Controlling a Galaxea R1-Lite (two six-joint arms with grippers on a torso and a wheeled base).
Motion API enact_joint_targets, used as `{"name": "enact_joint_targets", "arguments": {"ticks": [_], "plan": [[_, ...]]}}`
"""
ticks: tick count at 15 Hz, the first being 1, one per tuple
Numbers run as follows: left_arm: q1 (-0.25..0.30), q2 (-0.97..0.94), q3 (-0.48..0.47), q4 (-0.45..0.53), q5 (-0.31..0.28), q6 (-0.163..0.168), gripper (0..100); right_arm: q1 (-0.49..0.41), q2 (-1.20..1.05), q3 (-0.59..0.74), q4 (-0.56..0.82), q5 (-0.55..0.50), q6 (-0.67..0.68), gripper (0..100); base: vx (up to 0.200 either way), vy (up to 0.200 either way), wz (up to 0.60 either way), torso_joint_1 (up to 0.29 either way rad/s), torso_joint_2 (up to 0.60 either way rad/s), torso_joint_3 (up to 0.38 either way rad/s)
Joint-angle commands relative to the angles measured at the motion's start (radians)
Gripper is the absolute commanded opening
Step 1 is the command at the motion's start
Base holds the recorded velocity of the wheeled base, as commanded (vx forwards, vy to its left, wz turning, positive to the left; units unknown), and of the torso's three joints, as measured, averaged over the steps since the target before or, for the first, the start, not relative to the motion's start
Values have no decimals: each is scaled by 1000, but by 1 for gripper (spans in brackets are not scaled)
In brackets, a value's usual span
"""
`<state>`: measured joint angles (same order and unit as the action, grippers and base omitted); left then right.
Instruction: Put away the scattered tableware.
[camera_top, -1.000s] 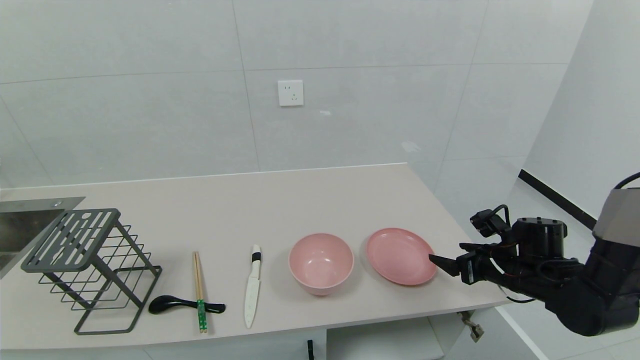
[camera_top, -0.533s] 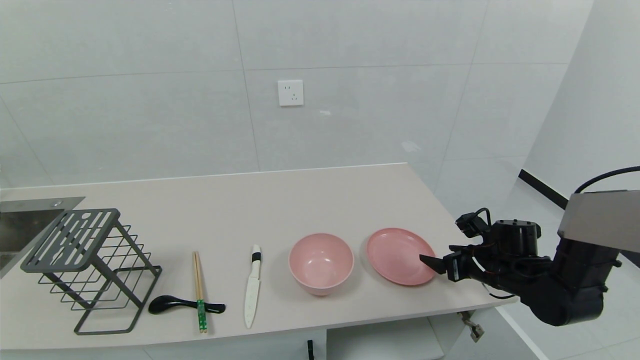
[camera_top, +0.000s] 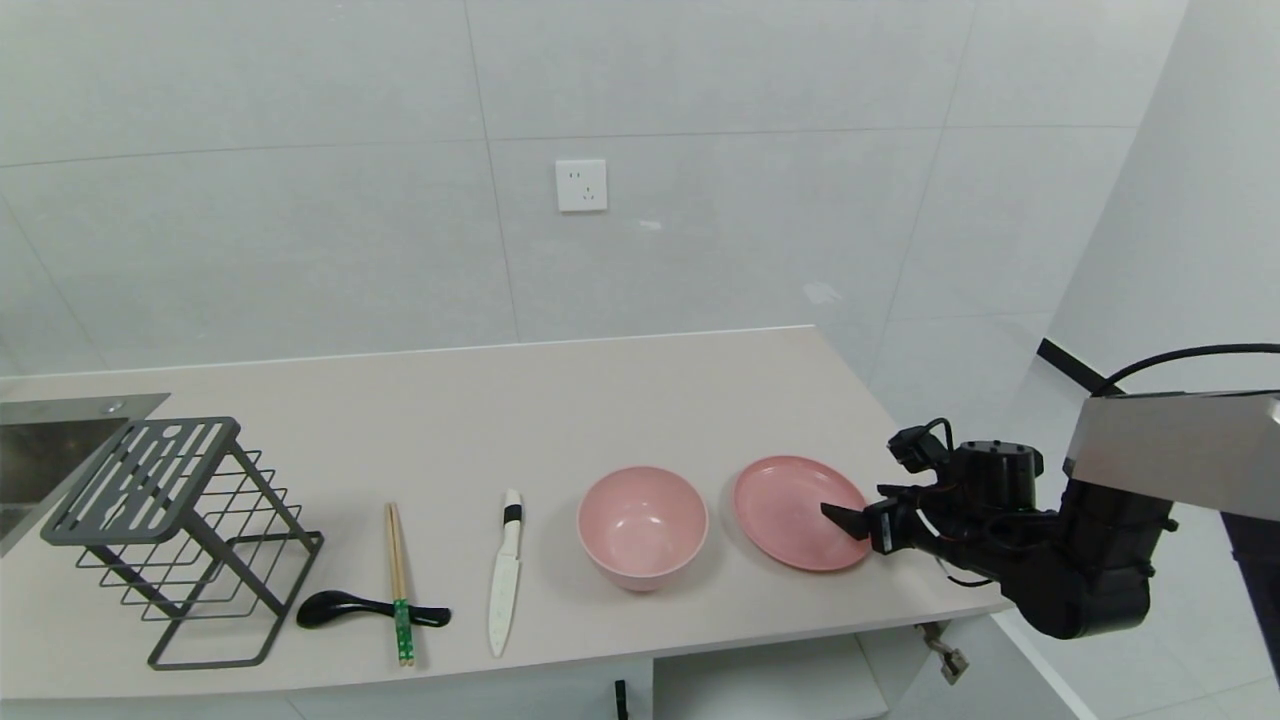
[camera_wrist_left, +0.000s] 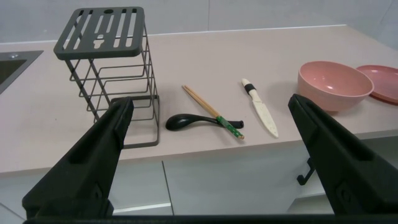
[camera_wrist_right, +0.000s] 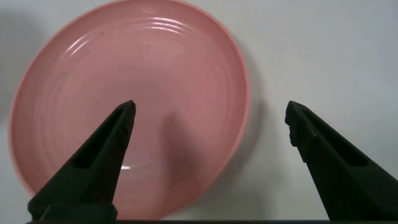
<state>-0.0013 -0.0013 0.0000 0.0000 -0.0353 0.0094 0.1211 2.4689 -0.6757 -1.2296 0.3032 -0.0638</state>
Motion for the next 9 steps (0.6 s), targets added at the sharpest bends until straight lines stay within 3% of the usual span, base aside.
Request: {"name": "enact_joint_targets", "arguments": {"ticks": [1, 9], "plan": [[0, 1, 0, 0, 0, 0, 100, 11, 22, -7, -2, 1, -1, 100, 0, 0, 0, 0, 0, 0], [1, 1, 0, 0, 0, 0, 100, 29, 33, 1, -2, 1, -2, 100, 0, 0, 0, 0, 0, 0]]}}
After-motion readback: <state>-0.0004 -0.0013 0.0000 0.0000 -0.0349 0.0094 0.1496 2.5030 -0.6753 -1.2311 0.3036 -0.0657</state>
